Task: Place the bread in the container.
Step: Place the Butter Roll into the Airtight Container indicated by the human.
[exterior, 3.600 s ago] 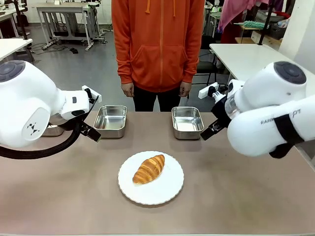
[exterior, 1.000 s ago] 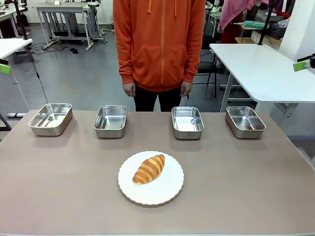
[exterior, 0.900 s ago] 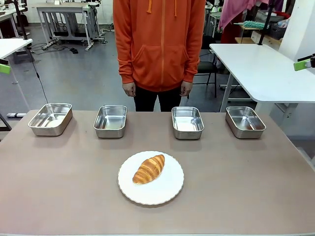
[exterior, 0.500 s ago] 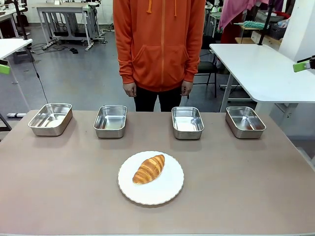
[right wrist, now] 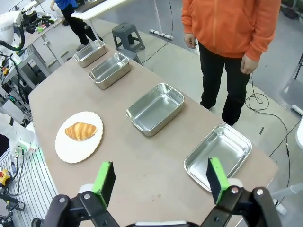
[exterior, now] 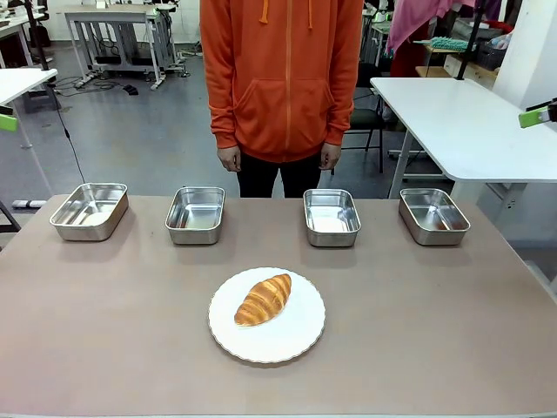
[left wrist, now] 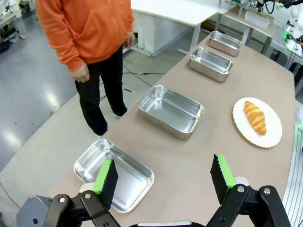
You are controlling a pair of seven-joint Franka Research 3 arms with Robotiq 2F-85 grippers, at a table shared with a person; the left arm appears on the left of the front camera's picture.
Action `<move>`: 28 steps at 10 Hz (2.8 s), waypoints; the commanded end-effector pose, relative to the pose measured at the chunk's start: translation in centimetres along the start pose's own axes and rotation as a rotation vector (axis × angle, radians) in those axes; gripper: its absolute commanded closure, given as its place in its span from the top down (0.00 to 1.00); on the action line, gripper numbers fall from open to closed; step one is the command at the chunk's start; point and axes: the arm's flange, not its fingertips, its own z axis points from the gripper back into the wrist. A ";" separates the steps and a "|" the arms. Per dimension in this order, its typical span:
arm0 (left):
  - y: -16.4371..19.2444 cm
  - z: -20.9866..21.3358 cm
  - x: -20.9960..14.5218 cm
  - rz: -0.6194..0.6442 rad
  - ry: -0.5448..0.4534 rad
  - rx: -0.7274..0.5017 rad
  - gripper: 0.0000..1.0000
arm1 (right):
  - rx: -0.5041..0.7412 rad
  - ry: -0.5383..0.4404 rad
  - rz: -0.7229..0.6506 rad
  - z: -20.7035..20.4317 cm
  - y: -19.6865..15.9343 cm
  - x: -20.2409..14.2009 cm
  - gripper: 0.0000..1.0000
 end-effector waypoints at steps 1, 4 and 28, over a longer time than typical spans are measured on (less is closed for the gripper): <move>-0.1 0.1 0.1 -0.004 -0.003 0.000 1.00 | 0.009 -0.020 0.010 0.0 0.0 0.1 1.00; -0.1 0.1 0.1 -0.004 -0.003 0.000 1.00 | 0.009 -0.020 0.010 0.0 0.0 0.1 1.00; -0.1 0.1 0.1 -0.004 -0.003 0.000 1.00 | 0.009 -0.020 0.010 0.0 0.0 0.1 1.00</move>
